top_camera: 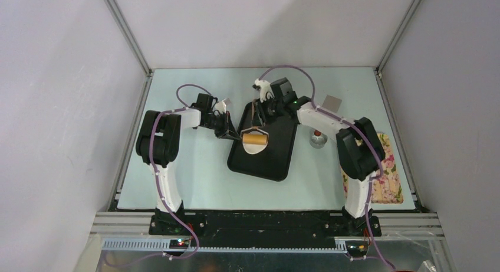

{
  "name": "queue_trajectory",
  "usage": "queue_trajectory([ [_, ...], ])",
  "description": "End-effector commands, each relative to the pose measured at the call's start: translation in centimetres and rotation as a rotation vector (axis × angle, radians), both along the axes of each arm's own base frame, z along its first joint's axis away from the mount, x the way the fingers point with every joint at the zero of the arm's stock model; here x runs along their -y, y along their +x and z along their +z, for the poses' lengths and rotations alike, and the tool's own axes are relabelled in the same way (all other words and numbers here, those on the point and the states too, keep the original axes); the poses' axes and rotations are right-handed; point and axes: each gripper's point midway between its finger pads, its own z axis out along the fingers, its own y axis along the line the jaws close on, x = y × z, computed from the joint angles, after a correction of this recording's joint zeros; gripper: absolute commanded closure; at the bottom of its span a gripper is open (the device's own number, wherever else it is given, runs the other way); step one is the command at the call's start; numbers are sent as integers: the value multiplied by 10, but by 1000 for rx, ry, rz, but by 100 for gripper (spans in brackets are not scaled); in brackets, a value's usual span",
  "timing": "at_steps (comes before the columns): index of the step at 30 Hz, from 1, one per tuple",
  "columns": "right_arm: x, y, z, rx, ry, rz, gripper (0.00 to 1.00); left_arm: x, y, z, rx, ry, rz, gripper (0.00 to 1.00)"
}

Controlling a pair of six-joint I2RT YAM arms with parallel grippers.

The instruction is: Roll out the dumpling wrappers from the dough

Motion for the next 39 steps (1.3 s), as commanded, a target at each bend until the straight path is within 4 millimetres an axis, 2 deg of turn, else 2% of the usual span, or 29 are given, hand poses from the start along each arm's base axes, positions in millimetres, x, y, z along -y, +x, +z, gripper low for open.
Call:
queue_trajectory([
  [1, -10, 4, -12, 6, -13, 4, 100, -10, -17, -20, -89, 43, -7, 100],
  [6, -9, -16, -46, -45, -81, 65, 100, -11, -17, -20, -91, 36, -5, 100],
  [12, 8, -51, -77, -108, -155, 125, 100, -11, -17, -20, -94, 32, -5, 100],
  [16, 14, -70, -92, -155, -151, 151, 100, -11, -17, -19, -93, 29, -5, 100],
  [22, 15, -92, -104, -205, -136, 187, 100, -11, -17, -19, -93, 28, -3, 100],
  [24, 13, -97, -100, -210, -121, 209, 100, -11, -17, -19, -94, 28, -3, 100],
  [26, 9, -97, -82, -179, -83, 235, 100, -11, -17, -19, -94, 26, -4, 100],
  [27, 8, -90, -61, -132, -49, 236, 100, -11, -17, -19, -93, 26, -4, 100],
  [28, 6, -87, -31, -78, 1, 247, 100, -11, -17, -19, -93, 27, -4, 100],
  [30, 13, -66, 11, 1, 69, 209, 100, -11, -17, -19, -95, 28, -3, 100],
  [33, 21, -33, 57, 96, 115, 142, 100, -11, -17, -20, -99, 27, -1, 100],
  [35, 28, -12, 65, 138, 100, 94, 100, -11, -16, -20, -99, 28, 0, 100],
  [39, 32, 19, 52, 189, 59, 47, 100, -12, -16, -20, -97, 30, 0, 100],
])
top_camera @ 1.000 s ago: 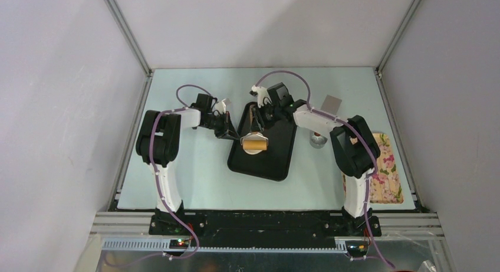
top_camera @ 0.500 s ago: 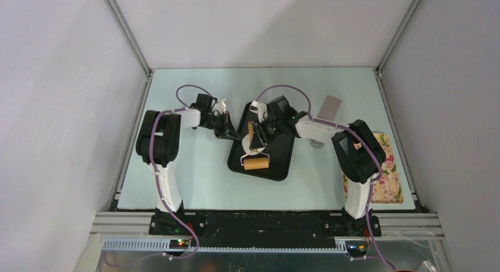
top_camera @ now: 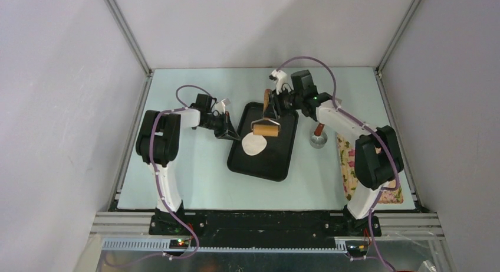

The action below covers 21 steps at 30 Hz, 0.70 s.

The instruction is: Roll out the dumpling wrappers from the dough

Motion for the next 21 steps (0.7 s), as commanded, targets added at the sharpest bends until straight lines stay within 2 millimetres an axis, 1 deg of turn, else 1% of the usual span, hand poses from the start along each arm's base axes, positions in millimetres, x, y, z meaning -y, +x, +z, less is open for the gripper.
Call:
queue_trajectory([
  [1, -3, 37, 11, 121, -4, -39, 100, -10, -15, -20, -81, 49, -1, 100],
  [2, -5, 44, 12, 135, -2, -44, 100, -10, -15, -20, -82, 50, -1, 100],
  [3, -8, 51, 4, 130, -8, -45, 100, -10, -15, -20, -82, 50, -2, 100],
  [4, -10, 56, -8, 114, -16, -42, 100, -10, -15, -20, -83, 50, -1, 100],
  [5, -13, 61, -9, 122, -13, -41, 100, -10, -15, -20, -83, 49, -1, 100],
  [6, -15, 63, -21, 101, -20, -35, 100, -10, -15, -20, -81, 49, -1, 100],
  [7, -17, 65, -24, 97, -20, -32, 100, -10, -15, -20, -81, 49, -1, 100],
  [8, -19, 65, -36, 74, -28, -25, 100, -10, -15, -19, -80, 49, -1, 100],
  [10, -21, 61, -50, 55, -42, -10, 100, -10, -15, -19, -79, 48, -2, 100],
  [13, -16, 46, -72, 15, -78, 13, 100, -10, -15, -19, -79, 47, -4, 100],
  [14, -14, 44, -72, 14, -79, 19, 100, -10, -15, -19, -79, 45, -5, 100],
  [15, -11, 37, -79, -7, -90, 24, 100, -10, -15, -18, -78, 45, -4, 100],
  [16, -9, 33, -78, -8, -89, 28, 100, -10, -15, -19, -80, 45, -5, 100],
  [17, -5, 25, -85, -28, -99, 33, 100, -10, -15, -19, -80, 44, -4, 100],
  [18, -4, 21, -82, -24, -99, 38, 100, -10, -15, -19, -80, 43, -5, 100],
  [19, 0, 14, -90, -45, -110, 41, 100, -10, -15, -19, -81, 43, -4, 100],
  [21, 4, 2, -96, -59, -122, 55, 100, -10, -15, -19, -81, 41, -4, 100],
])
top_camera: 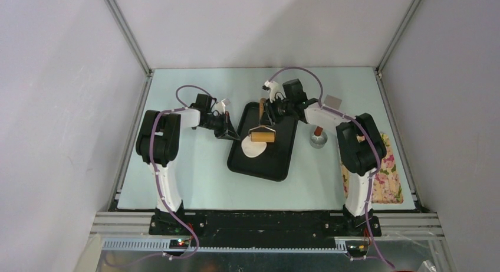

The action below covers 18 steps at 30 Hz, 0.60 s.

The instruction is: Roll out the dumpling wrappers from the dough

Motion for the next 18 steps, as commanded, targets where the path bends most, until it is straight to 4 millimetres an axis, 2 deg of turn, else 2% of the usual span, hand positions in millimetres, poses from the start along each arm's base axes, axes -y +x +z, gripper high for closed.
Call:
queue_trajectory([
  [1, 16, -35, -25, -50, -79, 43, 100, -10, -16, -19, -80, 47, -4, 100],
  [3, 21, -47, -35, -79, -90, 49, 100, -10, -15, -18, -78, 46, -3, 100],
  [9, 29, -63, -48, -110, -103, 48, 100, -10, -15, -19, -78, 47, -2, 100],
  [18, 27, -90, -62, -151, -135, 97, 100, -11, -15, -19, -78, 48, -1, 100],
])
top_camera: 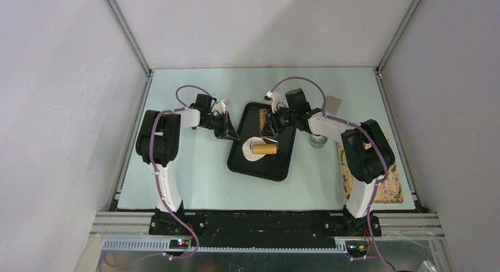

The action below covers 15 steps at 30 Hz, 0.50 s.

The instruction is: Roll out the dumpling wrappers from the dough

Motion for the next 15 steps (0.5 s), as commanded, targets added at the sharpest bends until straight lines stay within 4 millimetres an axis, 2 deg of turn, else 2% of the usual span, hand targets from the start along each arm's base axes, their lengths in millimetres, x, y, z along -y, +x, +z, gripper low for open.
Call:
queue_trajectory([
  [1, 20, -42, -57, -108, -178, 38, 100, -11, -15, -18, -77, 49, -1, 100],
  [5, 14, -54, -57, -110, -182, 73, 100, -11, -15, -18, -74, 49, -2, 100],
  [12, 15, -66, -64, -141, -191, 89, 100, -10, -15, -17, -72, 48, -4, 100],
  [14, 13, -66, -58, -137, -174, 96, 100, -11, -15, -17, -73, 48, -4, 100],
  [15, 11, -65, -48, -120, -152, 98, 100, -11, -15, -17, -72, 47, -3, 100],
])
